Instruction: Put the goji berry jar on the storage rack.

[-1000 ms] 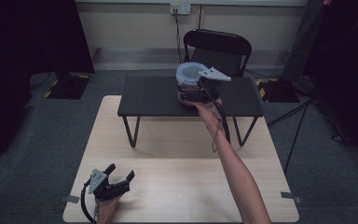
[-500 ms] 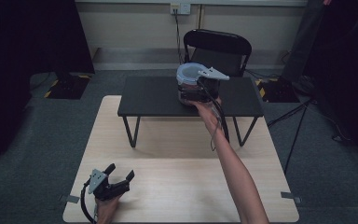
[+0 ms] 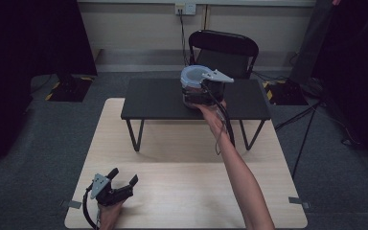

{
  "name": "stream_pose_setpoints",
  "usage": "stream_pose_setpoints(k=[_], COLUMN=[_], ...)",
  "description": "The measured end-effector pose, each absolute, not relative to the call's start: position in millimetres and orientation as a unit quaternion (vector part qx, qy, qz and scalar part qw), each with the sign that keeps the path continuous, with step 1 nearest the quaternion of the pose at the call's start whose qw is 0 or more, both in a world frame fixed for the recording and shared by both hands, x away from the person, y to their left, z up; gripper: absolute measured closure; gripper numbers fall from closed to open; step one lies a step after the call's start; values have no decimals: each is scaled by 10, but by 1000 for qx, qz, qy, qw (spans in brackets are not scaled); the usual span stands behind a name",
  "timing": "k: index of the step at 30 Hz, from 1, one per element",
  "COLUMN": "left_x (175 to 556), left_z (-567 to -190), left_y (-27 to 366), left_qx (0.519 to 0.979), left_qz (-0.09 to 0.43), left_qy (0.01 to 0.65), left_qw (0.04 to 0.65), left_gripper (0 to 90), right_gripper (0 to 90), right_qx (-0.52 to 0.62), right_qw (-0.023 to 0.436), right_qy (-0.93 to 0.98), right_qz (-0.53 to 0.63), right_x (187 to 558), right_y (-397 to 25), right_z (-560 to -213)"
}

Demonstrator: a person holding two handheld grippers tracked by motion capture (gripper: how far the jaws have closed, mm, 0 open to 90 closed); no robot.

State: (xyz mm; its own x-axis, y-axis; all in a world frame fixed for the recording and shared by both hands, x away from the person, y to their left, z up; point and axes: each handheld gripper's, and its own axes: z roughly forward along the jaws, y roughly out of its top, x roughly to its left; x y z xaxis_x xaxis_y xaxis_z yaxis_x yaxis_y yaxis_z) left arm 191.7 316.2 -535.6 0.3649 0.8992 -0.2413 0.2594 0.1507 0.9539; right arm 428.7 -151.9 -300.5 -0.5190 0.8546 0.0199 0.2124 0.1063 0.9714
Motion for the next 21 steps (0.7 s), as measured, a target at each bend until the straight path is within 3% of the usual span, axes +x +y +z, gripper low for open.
stream_pose_setpoints(k=[21], left_x=[1914], left_z=[-5363], left_y=[3167], left_qx=[589], left_qz=[277], left_qy=[490], left_qw=[580], left_gripper=[52], right_gripper=[0], right_qx=[385], right_qw=[310], right_qy=[677], right_qz=[546], right_x=[4186], right_y=[-1536], right_z=[-3051])
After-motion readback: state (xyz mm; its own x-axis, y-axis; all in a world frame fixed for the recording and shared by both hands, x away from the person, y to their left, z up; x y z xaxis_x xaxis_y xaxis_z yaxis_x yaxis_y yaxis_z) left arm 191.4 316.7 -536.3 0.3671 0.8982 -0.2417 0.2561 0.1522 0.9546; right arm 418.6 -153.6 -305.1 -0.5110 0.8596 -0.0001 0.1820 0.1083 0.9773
